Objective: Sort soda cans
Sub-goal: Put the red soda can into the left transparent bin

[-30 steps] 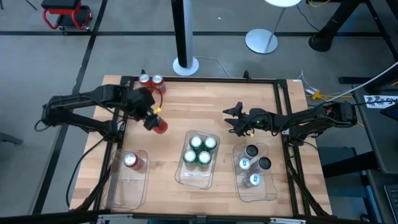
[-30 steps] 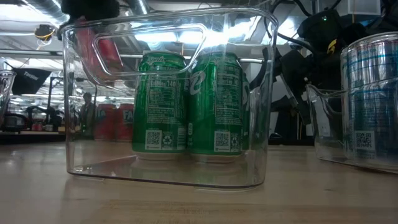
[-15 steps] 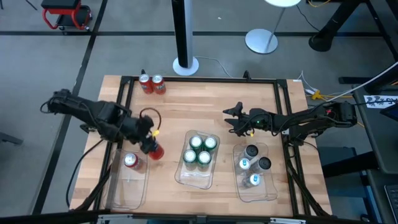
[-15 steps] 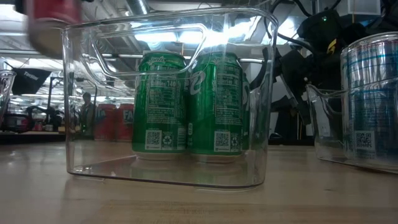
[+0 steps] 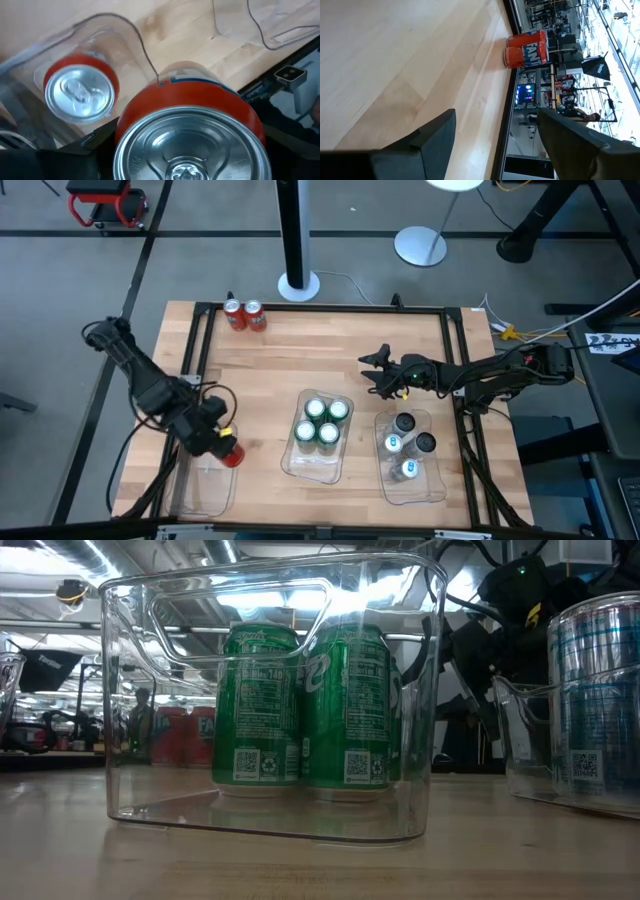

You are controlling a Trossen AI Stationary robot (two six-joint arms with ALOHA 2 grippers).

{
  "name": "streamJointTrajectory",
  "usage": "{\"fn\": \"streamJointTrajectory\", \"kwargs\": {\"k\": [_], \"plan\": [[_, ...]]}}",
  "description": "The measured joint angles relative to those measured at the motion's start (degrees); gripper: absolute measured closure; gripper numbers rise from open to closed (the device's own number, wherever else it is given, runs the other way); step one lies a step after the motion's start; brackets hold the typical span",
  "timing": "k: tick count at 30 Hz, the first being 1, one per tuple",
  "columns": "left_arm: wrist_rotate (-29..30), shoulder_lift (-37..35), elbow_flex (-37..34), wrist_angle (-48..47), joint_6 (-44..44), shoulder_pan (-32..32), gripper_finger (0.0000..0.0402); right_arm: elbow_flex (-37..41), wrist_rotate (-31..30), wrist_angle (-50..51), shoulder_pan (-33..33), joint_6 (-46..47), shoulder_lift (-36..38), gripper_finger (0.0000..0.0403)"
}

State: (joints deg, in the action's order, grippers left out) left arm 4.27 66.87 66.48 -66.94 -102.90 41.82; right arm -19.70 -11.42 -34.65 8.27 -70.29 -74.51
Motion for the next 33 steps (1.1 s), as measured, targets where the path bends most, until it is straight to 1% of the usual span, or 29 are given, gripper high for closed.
{"fn": "streamJointTrajectory", "kwargs": {"k": [2, 5, 12, 15, 19, 27, 33], "plan": [[2.34, 0.29, 0.0, 0.01, -3.38, 2.74, 0.0102, 0.0, 0.0, 0.0, -0.01, -0.42, 0.0, 0.0125], [2.71, 1.88, 0.0, -0.15, -8.43, 5.79, 0.0102, 0.0, -0.02, -0.46, 0.0, -0.57, -0.01, 0.0125], [1.31, 6.65, 0.0, -0.1, -16.69, 11.08, 0.0102, 0.0, -0.04, -1.19, 0.0, -0.71, 0.0, 0.0125], [-0.19, 9.0, 0.02, -2.59, -19.66, 12.46, 0.0102, 0.0, -0.05, -1.25, 0.0, -0.71, 0.0, 0.0125], [-0.65, 12.81, 0.0, -4.23, -18.56, 13.02, 0.0102, 0.0, -0.07, -1.36, 0.0, -0.74, 0.0, 0.0125], [-0.43, 18.43, -0.39, -3.27, -13.45, 12.6, 0.0102, 0.0, -0.1, -1.8, 0.0, -0.74, 0.01, 0.0125], [1.91, 21.98, -0.39, -2.45, -5.7, 11.16, 0.0102, 0.0, -0.11, -1.79, 0.0, -0.73, 0.01, 0.0125]]}}
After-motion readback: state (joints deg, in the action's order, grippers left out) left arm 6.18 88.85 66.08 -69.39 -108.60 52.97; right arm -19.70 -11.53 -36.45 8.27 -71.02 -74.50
